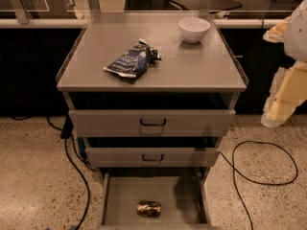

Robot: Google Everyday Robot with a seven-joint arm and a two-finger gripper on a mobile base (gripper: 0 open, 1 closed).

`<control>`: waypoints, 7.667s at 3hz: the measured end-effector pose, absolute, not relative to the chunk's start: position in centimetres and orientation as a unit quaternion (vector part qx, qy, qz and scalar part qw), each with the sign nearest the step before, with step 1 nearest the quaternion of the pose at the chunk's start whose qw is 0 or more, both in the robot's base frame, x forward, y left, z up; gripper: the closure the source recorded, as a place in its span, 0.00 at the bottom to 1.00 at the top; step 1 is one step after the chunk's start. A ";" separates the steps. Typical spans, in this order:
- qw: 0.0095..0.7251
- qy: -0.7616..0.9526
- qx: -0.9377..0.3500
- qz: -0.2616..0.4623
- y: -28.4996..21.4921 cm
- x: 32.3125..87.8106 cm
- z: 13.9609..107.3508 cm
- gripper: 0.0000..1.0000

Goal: Pick orange can from bottom drawer and place on counter

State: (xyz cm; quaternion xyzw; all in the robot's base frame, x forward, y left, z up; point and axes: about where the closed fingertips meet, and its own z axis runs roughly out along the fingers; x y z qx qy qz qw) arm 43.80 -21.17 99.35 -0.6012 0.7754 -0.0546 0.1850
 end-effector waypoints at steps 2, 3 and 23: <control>0.193 0.775 -0.601 -0.046 -20.5 43.5 97.3 0.00; 0.205 0.777 -0.595 -0.018 -18.6 42.3 92.9 0.00; 0.251 0.702 -0.648 0.158 2.1 47.9 23.4 0.00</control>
Offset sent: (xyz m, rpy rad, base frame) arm -0.0080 0.0192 -0.0624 0.0685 0.0099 0.0108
